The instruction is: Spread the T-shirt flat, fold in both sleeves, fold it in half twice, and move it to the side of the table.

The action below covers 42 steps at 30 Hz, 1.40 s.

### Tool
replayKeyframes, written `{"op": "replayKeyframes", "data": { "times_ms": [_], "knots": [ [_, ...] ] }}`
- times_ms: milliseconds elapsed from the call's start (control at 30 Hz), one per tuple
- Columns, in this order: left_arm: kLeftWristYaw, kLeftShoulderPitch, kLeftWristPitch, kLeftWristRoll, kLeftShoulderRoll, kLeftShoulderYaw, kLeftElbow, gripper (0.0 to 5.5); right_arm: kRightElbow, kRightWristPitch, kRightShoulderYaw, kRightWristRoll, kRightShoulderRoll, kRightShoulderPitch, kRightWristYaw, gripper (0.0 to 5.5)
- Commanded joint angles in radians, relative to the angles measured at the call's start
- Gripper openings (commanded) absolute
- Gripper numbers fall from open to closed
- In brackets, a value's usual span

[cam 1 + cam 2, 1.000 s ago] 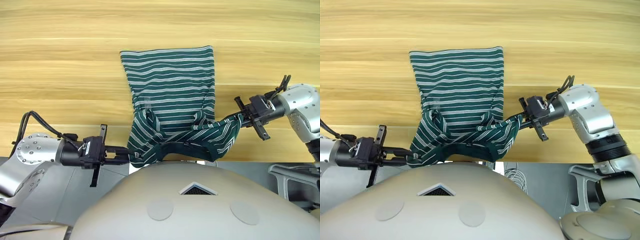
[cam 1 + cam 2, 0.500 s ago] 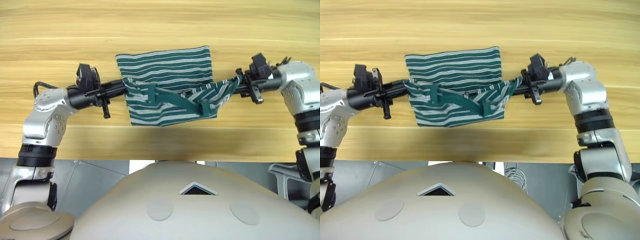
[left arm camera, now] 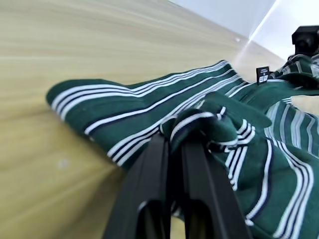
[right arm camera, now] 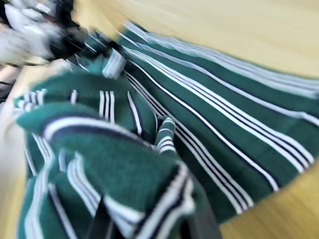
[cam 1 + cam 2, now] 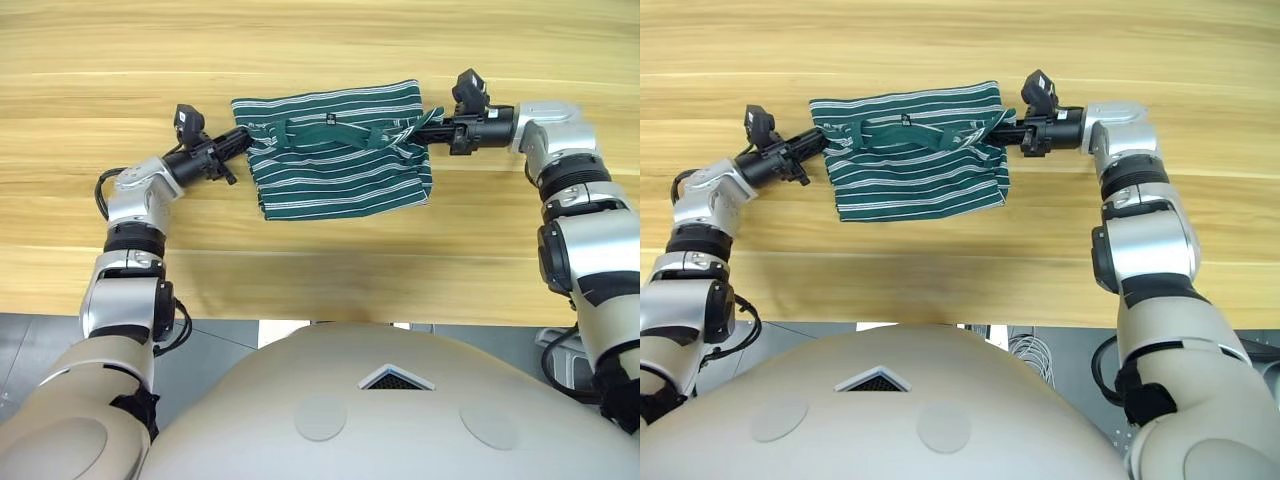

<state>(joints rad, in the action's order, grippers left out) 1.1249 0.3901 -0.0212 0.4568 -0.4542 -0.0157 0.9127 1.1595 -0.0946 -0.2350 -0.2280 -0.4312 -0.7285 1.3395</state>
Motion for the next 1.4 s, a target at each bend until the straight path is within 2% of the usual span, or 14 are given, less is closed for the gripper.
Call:
{"op": "replayKeyframes", "data": {
  "times_ms": [33, 233, 467, 633, 667, 767, 867, 900, 967, 1000, 1133, 1200, 1300, 1400],
  "knots": [
    [-0.009, 0.011, -0.061, -0.077, 0.044, 0.012, 0.131, 0.35, 0.057, 0.027, 0.040, 0.052, 0.022, -0.021, -0.036, 0.61],
    [0.041, 0.046, -0.098, -0.046, 0.052, 0.115, 0.185, 1.40, 0.088, 0.008, 0.129, 0.055, 0.026, -0.046, -0.031, 1.74],
    [0.074, 0.059, -0.117, -0.040, 0.067, 0.194, 0.192, 2.36, 0.099, -0.010, 0.214, 0.049, 0.026, -0.060, -0.058, 2.82],
    [-0.063, 0.071, -0.206, -0.035, 0.088, 0.274, 0.214, 3.18, 0.109, 0.026, 0.310, 0.024, 0.024, -0.074, -0.189, 3.71],
    [-0.111, 0.082, -0.229, -0.022, 0.094, 0.307, 0.221, 3.44, 0.105, 0.036, 0.329, 0.015, 0.025, -0.072, -0.196, 3.75],
    [-0.267, 0.100, -0.291, 0.019, 0.113, 0.402, 0.221, 3.95, 0.083, 0.071, 0.400, -0.024, 0.036, -0.063, -0.207, 3.75],
    [-0.326, 0.062, -0.370, 0.027, 0.137, 0.440, 0.155, 3.95, 0.020, 0.126, 0.437, -0.054, 0.056, -0.030, -0.196, 3.75],
    [-0.330, 0.033, -0.404, 0.031, 0.150, 0.448, 0.097, 3.95, -0.019, 0.148, 0.440, -0.061, 0.064, -0.008, -0.185, 3.75],
    [-0.338, -0.081, -0.446, 0.065, 0.204, 0.452, -0.161, 3.95, -0.200, 0.154, 0.423, -0.082, 0.094, 0.099, -0.159, 3.75],
    [-0.355, -0.143, -0.443, 0.080, 0.231, 0.447, -0.300, 3.95, -0.324, 0.144, 0.401, -0.089, 0.112, 0.170, -0.161, 3.75],
    [-0.512, -0.433, -0.449, 0.013, 0.370, 0.358, -0.850, 3.99, -1.001, 0.098, 0.227, -0.048, 0.216, 0.546, -0.321, 3.00],
    [-0.584, -0.506, -0.444, -0.061, 0.418, 0.332, -0.955, 3.99, -1.185, 0.046, 0.126, 0.049, 0.260, 0.645, -0.444, 2.64],
    [-0.644, -0.569, -0.459, -0.137, 0.462, 0.299, -1.018, 3.99, -1.411, -0.248, -0.014, 0.104, 0.348, 0.755, -0.656, 2.06],
    [-0.674, -0.603, -0.484, -0.185, 0.485, 0.262, -1.035, 3.99, -1.604, -0.424, -0.111, 0.111, 0.397, 0.806, -0.775, 1.51]
  ]
}}
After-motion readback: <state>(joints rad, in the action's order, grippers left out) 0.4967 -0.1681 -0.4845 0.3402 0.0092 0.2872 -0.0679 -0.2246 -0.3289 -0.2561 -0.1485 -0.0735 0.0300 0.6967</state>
